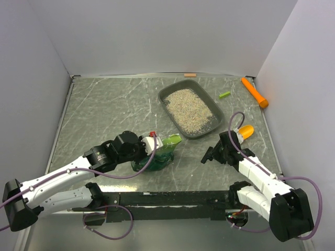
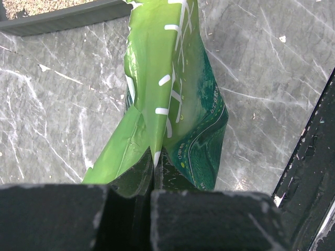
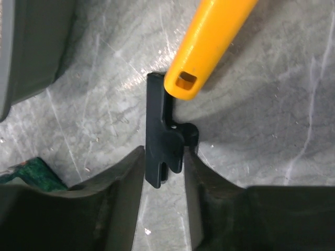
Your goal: Fill the litter box with clean litter
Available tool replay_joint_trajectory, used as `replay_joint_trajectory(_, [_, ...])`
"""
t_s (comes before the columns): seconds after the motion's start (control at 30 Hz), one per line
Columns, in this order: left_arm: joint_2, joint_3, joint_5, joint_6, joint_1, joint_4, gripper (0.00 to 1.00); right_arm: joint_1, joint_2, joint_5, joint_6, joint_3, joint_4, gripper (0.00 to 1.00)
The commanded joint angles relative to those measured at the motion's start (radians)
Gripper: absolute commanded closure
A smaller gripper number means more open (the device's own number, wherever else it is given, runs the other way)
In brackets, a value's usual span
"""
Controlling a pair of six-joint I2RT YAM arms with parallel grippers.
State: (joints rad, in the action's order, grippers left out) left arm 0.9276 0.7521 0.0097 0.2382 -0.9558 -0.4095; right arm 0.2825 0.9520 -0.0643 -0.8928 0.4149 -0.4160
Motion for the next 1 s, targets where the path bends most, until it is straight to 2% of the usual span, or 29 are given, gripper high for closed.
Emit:
replay_joint_trajectory(0.0, [0.01, 0.046, -0.007, -0.017, -0.004, 0.04, 0.99, -0.011, 0.007, -0.015, -0.017, -0.019, 0.052, 0.64])
replay_joint_trajectory(0.23, [0.01, 0.044, -0.007, -0.02, -0.006, 0.04, 0.99, -0.013, 0.045, -0.006, -0.018, -0.037, 0.086, 0.67])
replay_joint_trajectory(0.33, [0.013, 0.044, -0.007, -0.022, -0.006, 0.04, 0.99, -0.014, 0.053, -0.006, -0.018, -0.05, 0.111, 0.84])
replay_joint_trajectory(0.37, [0.013, 0.043, -0.007, -0.02, -0.005, 0.041, 0.99, -0.014, 0.054, -0.006, -0.018, -0.053, 0.118, 0.98])
replay_joint_trajectory(0.5, [0.017, 0.043, -0.007, -0.02, -0.006, 0.04, 0.99, -0.014, 0.044, -0.006, -0.011, -0.059, 0.125, 1.0])
replay_joint_trajectory(0.67, [0.016, 0.049, -0.036, -0.022, -0.006, 0.038, 0.99, -0.014, -0.065, -0.006, 0.034, -0.056, 0.114, 1.0])
replay_joint_trajectory(0.8, [0.002, 0.058, -0.025, -0.023, -0.005, 0.037, 0.88, -0.014, -0.134, 0.006, 0.084, -0.022, 0.074, 1.0])
replay_joint_trajectory(0.83, [-0.001, 0.055, -0.03, -0.022, -0.006, 0.04, 0.77, -0.013, -0.153, 0.014, 0.097, -0.007, 0.056, 1.0])
replay_joint_trajectory(0.97, [-0.001, 0.079, -0.03, -0.022, -0.005, 0.014, 0.68, -0.013, -0.2, 0.032, 0.161, 0.028, 0.007, 1.0])
